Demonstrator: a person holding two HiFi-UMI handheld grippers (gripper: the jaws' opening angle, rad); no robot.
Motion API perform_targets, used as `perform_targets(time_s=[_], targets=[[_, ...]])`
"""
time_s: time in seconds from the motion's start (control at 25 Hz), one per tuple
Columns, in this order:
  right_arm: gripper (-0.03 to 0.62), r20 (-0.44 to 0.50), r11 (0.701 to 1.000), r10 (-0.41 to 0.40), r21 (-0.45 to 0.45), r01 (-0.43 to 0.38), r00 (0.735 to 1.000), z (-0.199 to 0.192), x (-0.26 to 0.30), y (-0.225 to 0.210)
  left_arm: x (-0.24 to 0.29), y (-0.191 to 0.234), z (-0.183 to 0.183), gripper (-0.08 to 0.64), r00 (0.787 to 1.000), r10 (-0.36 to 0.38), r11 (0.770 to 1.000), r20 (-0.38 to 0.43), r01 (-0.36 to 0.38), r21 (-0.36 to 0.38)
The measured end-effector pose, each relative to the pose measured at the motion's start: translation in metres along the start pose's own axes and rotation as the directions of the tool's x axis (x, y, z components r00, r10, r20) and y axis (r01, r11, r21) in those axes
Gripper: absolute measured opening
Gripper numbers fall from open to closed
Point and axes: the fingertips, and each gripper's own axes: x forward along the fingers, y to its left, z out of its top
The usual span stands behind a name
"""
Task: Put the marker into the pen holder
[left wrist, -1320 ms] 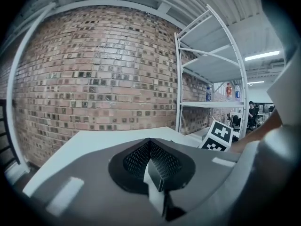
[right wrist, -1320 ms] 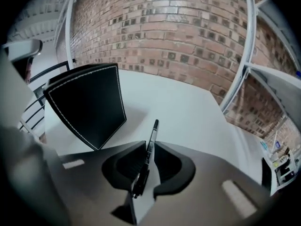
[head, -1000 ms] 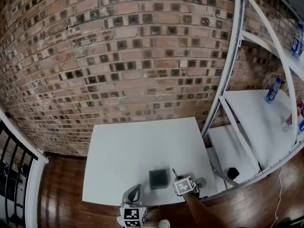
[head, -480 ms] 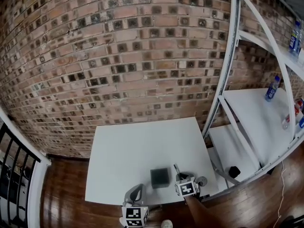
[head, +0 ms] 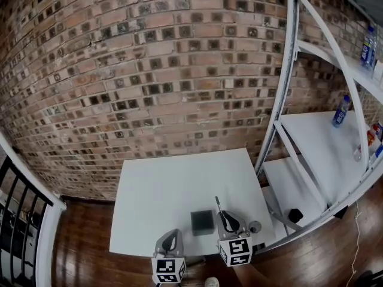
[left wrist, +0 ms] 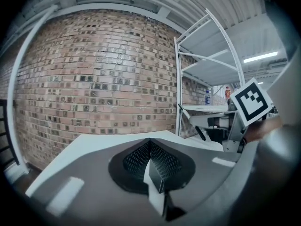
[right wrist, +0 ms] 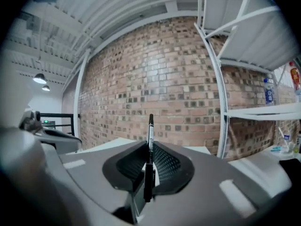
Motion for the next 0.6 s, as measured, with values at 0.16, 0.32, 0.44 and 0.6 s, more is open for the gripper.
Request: perform_targets(time_s=[0.16,0.32,0.44,0.6], targets=[[0.044,0.121,1.0,0.021,-0.018,-0.019,0.992,0.026,-0.015,0.018,-0.002,-0.001,0.009,0.012,1.0,-0.002,1.0,0.03,0.002,-0.01],[0.044,0.152,0.999,0.032,-0.023,-0.029,0.988,0.034,-0.017,0.032,-0.008,-0.007,0.026,0.012,0.995,-0.028,0.999,0.095,0.031,-0.023],[0.044,0.157,0.999,0.041,-0.026,-0.037,0.987,0.037,-0.018,0.038,-0.011,-0.009,0.028,0.014,0.995,-0.033,0.999,0.096,0.034,-0.007],[0.044,0.161,0.999,0.041,-0.032,-0.036,0.986,0.041,-0.017,0.039,-0.009,-0.007,0.027,0.012,0.996,-0.022,1.0,0.09,0.021,0.01]])
